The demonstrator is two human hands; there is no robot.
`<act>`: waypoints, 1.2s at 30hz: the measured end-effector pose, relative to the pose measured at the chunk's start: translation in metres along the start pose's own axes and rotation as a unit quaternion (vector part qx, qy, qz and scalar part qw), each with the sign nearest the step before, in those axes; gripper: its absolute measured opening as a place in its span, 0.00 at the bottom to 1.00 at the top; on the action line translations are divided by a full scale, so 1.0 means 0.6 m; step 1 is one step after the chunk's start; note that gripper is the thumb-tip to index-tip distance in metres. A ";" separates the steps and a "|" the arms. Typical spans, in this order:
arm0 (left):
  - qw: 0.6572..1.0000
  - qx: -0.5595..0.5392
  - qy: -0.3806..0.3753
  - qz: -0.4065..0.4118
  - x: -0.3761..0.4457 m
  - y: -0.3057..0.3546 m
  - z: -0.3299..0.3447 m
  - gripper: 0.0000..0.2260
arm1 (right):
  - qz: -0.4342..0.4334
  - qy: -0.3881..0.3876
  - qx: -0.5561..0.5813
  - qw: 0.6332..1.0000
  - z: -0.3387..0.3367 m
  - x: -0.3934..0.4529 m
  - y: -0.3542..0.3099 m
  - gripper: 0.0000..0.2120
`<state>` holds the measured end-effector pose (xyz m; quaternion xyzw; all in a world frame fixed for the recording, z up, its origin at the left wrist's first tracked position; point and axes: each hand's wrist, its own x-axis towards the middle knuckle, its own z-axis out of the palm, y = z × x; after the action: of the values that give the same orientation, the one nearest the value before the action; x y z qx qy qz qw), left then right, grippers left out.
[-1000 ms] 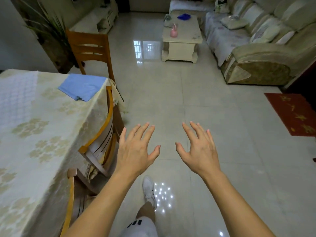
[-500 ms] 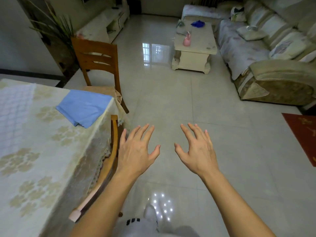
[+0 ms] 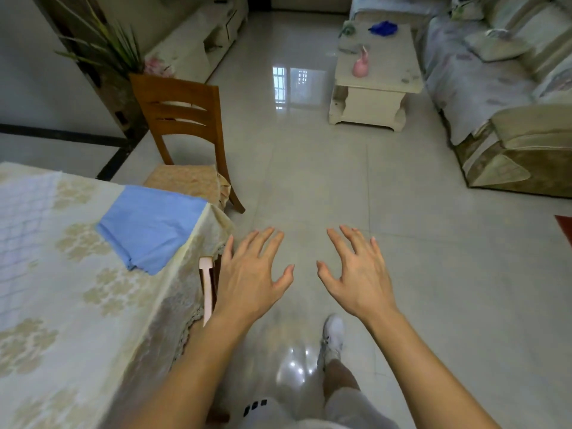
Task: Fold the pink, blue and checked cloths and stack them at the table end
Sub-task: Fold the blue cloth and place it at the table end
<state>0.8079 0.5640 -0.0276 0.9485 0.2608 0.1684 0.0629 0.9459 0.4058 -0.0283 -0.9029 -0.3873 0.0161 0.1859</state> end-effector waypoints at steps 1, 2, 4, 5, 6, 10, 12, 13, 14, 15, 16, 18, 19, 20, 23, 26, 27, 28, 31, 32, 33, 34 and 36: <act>1.000 0.000 -0.003 -0.002 0.017 -0.001 0.008 0.28 | -0.005 -0.001 0.000 1.000 0.003 0.022 0.006 0.34; 1.000 0.000 -0.006 -0.007 0.037 -0.003 0.016 0.28 | -0.010 -0.006 0.001 1.000 0.006 0.049 0.012 0.34; 1.000 0.005 -0.009 -0.022 0.082 -0.003 0.034 0.28 | -0.022 -0.011 0.006 1.000 0.011 0.103 0.025 0.34; 0.999 0.009 -0.009 -0.030 0.107 -0.002 0.043 0.28 | -0.032 -0.010 0.007 0.999 0.014 0.133 0.034 0.34; 0.999 0.014 -0.008 -0.038 0.133 0.000 0.052 0.28 | -0.042 -0.009 0.007 0.999 0.015 0.164 0.044 0.34; 0.997 0.029 -0.009 -0.069 0.233 0.008 0.082 0.27 | -0.076 -0.024 0.005 0.997 0.017 0.289 0.087 0.34; 0.994 0.037 -0.018 -0.099 0.277 0.011 0.089 0.28 | -0.102 -0.033 0.004 0.994 0.014 0.344 0.103 0.34; 0.992 0.039 -0.016 -0.116 0.297 0.011 0.092 0.28 | -0.114 -0.041 0.006 0.993 0.011 0.369 0.106 0.34; 0.990 0.039 -0.011 -0.131 0.316 0.011 0.095 0.28 | -0.127 -0.047 0.009 0.991 0.010 0.394 0.108 0.34; 0.989 0.039 -0.005 -0.146 0.332 0.009 0.096 0.28 | -0.142 -0.051 0.013 0.988 0.009 0.418 0.107 0.34; 0.986 0.043 0.003 -0.159 0.344 0.005 0.096 0.28 | -0.160 -0.052 0.018 0.986 0.013 0.441 0.104 0.33; 0.980 0.052 0.022 -0.190 0.359 -0.006 0.092 0.28 | -0.194 -0.065 0.018 0.979 0.022 0.486 0.092 0.32; 0.975 0.056 0.031 -0.211 0.362 -0.012 0.090 0.28 | -0.211 -0.077 0.016 0.974 0.028 0.506 0.085 0.32; 0.970 0.062 0.037 -0.234 0.360 -0.021 0.086 0.28 | -0.230 -0.084 0.019 0.969 0.037 0.523 0.076 0.32; 0.948 0.081 0.031 -0.305 0.348 -0.053 0.080 0.28 | -0.289 -0.102 0.023 0.952 0.057 0.565 0.034 0.32; 0.927 0.098 0.025 -0.362 0.328 -0.081 0.079 0.28 | -0.351 -0.113 0.028 0.929 0.087 0.596 -0.015 0.32; 0.919 0.102 0.027 -0.379 0.322 -0.088 0.078 0.27 | -0.362 -0.115 0.040 0.924 0.096 0.603 -0.032 0.31; 0.911 0.106 0.030 -0.397 0.315 -0.096 0.077 0.27 | -0.381 -0.108 0.054 0.917 0.108 0.610 -0.048 0.31; 0.885 0.120 0.039 -0.448 0.298 -0.128 0.081 0.26 | -0.430 -0.118 0.070 0.892 0.128 0.626 -0.102 0.30; 0.878 0.123 0.043 -0.461 0.293 -0.141 0.082 0.27 | -0.451 -0.112 0.080 0.882 0.141 0.634 -0.118 0.30; 0.871 0.123 0.045 -0.473 0.289 -0.155 0.082 0.27 | -0.470 -0.114 0.085 0.871 0.147 0.642 -0.138 0.29; 0.865 0.124 0.046 -0.483 0.286 -0.169 0.081 0.27 | -0.482 -0.105 0.097 0.864 0.161 0.650 -0.155 0.29; 0.852 0.129 0.052 -0.504 0.283 -0.199 0.078 0.27 | -0.495 -0.096 0.118 0.855 0.187 0.664 -0.187 0.28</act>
<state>0.9050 0.7522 -0.0471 0.6765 0.7253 0.1272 0.0030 1.1275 0.7941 -0.0481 -0.5571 -0.7944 0.0544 0.2358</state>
